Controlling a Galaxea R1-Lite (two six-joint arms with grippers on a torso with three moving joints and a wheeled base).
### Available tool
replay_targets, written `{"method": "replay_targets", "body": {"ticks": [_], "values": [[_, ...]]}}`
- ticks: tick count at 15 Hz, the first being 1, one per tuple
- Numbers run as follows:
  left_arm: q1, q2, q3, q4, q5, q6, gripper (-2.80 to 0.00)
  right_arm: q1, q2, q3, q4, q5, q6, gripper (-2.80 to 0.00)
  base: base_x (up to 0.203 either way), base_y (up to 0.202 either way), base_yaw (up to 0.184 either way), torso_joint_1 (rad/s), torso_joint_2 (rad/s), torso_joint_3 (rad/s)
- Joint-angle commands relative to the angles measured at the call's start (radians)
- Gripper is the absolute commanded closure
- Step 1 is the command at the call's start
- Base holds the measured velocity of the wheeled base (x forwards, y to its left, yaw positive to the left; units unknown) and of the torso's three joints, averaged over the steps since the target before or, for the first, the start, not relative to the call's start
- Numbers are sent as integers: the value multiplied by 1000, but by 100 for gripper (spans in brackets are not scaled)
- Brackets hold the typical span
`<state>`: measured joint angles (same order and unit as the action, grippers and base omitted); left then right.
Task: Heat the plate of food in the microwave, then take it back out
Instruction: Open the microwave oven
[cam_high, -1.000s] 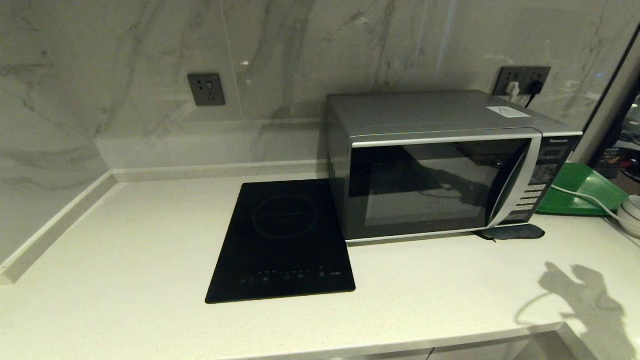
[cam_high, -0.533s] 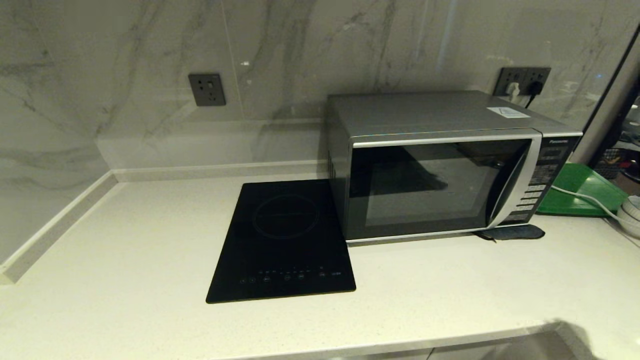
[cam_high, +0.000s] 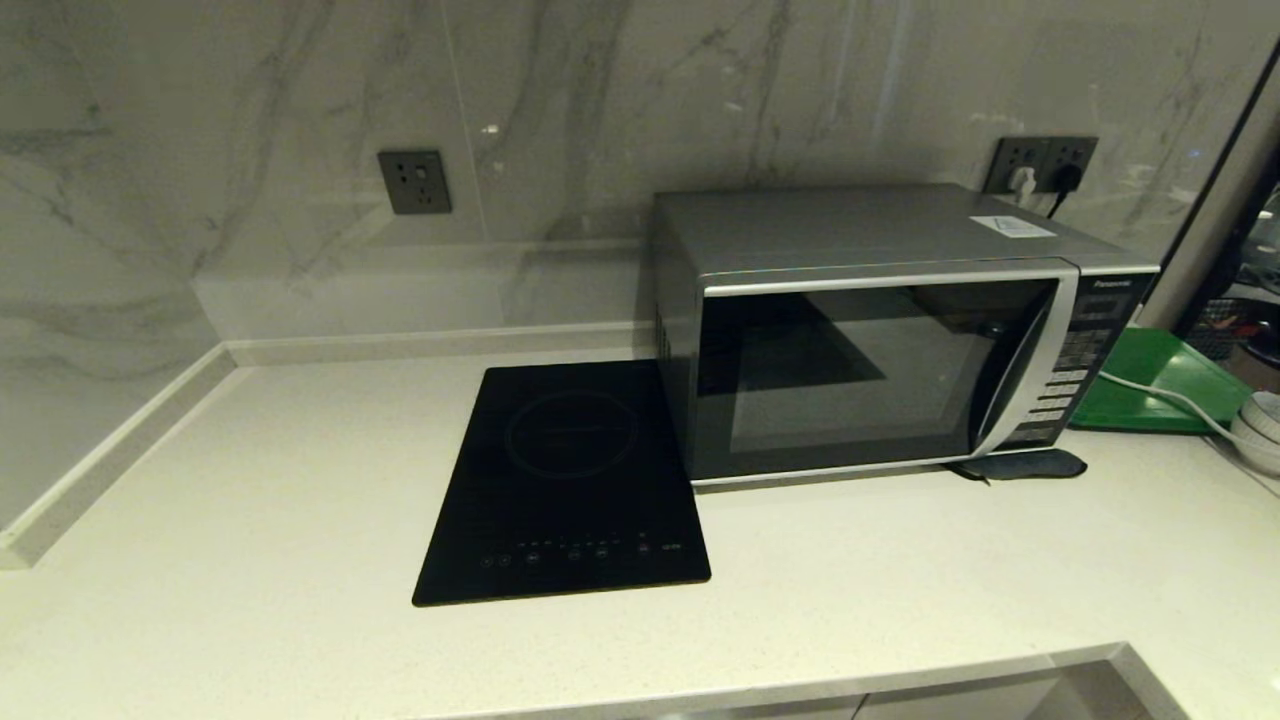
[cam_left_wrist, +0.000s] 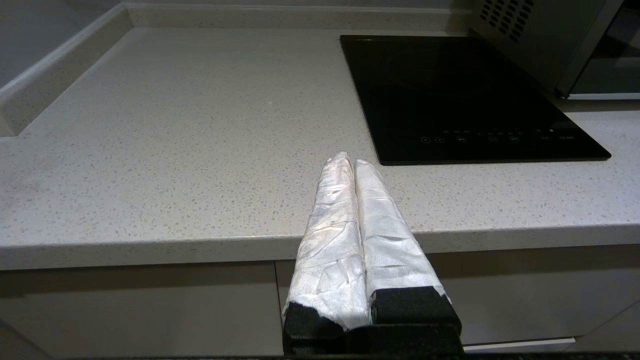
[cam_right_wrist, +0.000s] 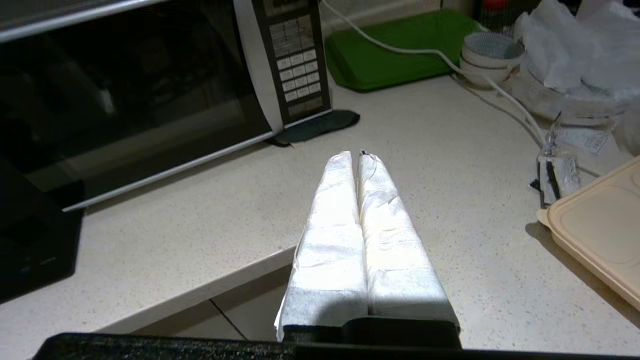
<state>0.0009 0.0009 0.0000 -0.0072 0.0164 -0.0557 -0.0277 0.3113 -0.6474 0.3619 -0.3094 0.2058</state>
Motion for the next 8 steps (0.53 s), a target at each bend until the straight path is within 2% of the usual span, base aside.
{"method": "replay_targets", "body": {"ticks": [1, 4, 6, 8], "values": [[1, 1, 0, 0, -1, -1, 0, 17, -127, 27, 4, 1, 14, 0, 0, 0, 0, 0, 0, 0], [1, 1, 0, 0, 0, -1, 0, 42, -185, 98, 16, 46, -14, 0, 0, 0, 0, 0, 0, 0], [1, 1, 0, 0, 0, -1, 0, 34, -282, 135, 55, 130, -22, 0, 0, 0, 0, 0, 0, 0], [1, 1, 0, 0, 0, -1, 0, 31, -312, 207, 80, 177, -19, 0, 0, 0, 0, 0, 0, 0]]}}
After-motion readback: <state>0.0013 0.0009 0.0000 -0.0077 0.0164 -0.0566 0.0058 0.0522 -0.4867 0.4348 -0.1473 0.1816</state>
